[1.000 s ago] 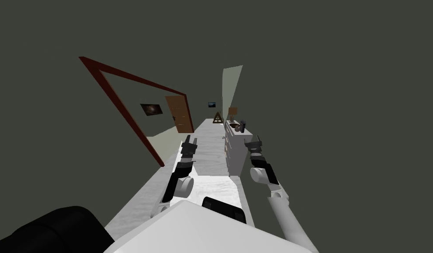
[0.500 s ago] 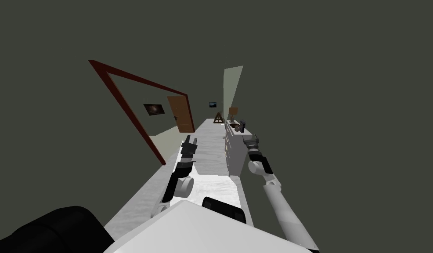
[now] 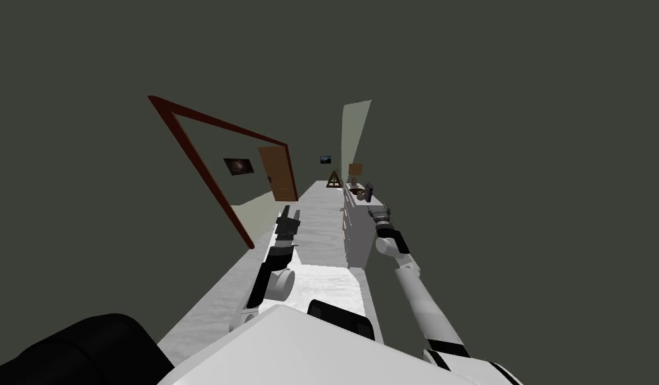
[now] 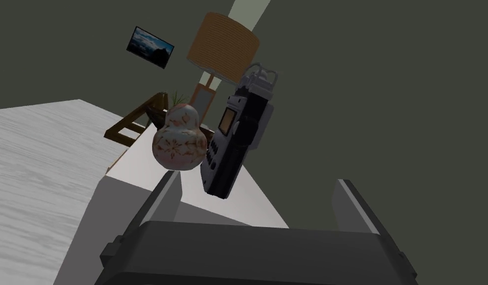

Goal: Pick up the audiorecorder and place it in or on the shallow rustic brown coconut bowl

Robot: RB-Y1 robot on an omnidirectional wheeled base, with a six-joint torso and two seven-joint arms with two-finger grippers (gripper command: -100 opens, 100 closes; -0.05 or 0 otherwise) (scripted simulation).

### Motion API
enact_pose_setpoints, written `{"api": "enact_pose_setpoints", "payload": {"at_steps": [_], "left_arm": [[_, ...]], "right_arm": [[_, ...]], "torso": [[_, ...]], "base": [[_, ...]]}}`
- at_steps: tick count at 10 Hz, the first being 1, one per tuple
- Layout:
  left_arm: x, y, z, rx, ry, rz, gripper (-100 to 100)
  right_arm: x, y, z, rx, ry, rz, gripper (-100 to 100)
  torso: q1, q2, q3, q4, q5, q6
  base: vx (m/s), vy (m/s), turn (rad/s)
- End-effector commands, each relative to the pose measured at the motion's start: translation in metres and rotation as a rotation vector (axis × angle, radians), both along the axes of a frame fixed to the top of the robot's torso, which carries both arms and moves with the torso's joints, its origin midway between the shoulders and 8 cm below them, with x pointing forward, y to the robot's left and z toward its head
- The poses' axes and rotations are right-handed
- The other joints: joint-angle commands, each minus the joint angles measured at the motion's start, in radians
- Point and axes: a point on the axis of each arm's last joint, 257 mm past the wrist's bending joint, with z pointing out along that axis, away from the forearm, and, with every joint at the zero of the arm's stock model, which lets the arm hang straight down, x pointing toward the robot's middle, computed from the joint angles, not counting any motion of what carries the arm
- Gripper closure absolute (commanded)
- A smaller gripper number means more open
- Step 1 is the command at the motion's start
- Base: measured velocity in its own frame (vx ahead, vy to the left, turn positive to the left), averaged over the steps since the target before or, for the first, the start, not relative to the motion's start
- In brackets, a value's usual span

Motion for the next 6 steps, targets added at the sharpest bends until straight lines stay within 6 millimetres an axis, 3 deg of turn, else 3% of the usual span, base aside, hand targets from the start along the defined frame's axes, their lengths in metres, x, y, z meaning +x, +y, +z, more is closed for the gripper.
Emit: {"api": "enact_pose_setpoints", "payload": {"at_steps": [1, 6], "left_arm": [[0.0, 0.0, 0.0, 0.0, 0.0, 0.0, 0], [0.0, 0.0, 0.0, 0.0, 0.0, 0.0, 0]], "right_arm": [[0.014, -0.004, 0.001, 0.057, 0.023, 0.013, -100], [0.046, -0.004, -0.003, 0.151, 0.083, 0.036, -100]], "torso": [[0.0, 0.0, 0.0, 0.0, 0.0, 0.0], [-0.001, -0.001, 0.0, 0.0, 0.0, 0.0]], "base": [[0.001, -0.062, 0.069], [0.007, -0.05, 0.058]]}}
